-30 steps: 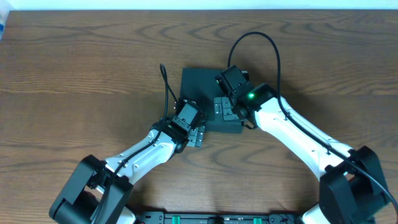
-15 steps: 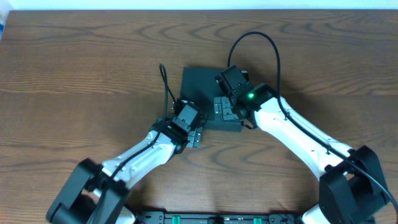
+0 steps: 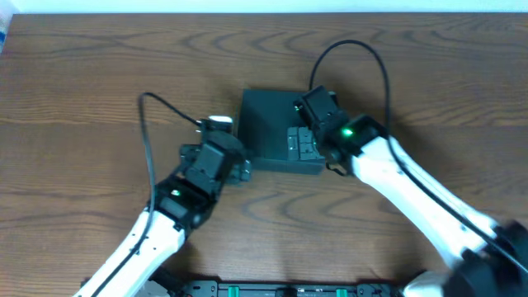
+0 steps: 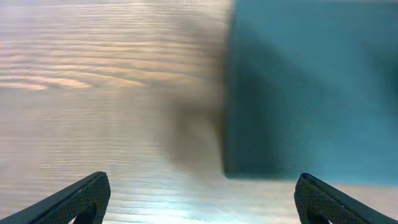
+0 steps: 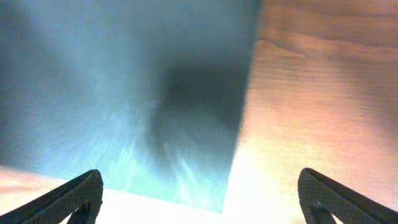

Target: Pack container

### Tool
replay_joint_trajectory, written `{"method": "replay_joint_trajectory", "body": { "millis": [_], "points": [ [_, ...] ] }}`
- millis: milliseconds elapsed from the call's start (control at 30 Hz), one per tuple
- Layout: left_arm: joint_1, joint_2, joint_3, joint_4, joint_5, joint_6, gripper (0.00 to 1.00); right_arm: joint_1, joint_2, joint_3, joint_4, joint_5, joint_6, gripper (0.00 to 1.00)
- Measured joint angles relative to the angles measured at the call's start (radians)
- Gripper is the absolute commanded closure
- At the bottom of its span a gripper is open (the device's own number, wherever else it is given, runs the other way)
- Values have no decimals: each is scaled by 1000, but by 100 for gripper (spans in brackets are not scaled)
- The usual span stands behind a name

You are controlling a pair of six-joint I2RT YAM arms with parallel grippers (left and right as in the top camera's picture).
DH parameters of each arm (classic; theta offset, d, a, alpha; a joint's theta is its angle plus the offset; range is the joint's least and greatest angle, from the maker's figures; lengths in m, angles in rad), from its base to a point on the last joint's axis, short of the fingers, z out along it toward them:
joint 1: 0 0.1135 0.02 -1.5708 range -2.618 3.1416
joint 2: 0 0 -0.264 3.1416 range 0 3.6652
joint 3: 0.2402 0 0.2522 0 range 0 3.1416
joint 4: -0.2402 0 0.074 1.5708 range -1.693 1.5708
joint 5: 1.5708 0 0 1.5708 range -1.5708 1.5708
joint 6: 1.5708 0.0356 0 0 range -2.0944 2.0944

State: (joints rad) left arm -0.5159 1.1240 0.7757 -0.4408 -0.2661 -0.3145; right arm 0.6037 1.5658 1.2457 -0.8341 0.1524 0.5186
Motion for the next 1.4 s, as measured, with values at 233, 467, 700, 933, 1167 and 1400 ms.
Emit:
{"method": "replay_joint_trajectory", "body": {
  "millis": [233, 467, 700, 933, 1167, 1400],
  "points": [
    [212, 60, 0, 28, 7, 0, 4, -30, -168, 0, -98, 21, 39, 1],
    [260, 214, 0, 67, 51, 0, 4, -106, -94, -2, -95, 93, 48, 1],
    [260, 316, 0, 82, 105, 0, 4, -204, 56, -6, -43, 110, 49, 1],
    [260, 323, 0, 101, 110, 0, 4, -258, 158, -11, 57, 108, 47, 1],
    [249, 323, 0, 87, 117, 0, 4, -279, 236, -11, 195, 61, 18, 1],
    [170, 324, 0, 86, 90, -11, 4, -290, 293, -11, 241, 48, 14, 1]
  ]
}}
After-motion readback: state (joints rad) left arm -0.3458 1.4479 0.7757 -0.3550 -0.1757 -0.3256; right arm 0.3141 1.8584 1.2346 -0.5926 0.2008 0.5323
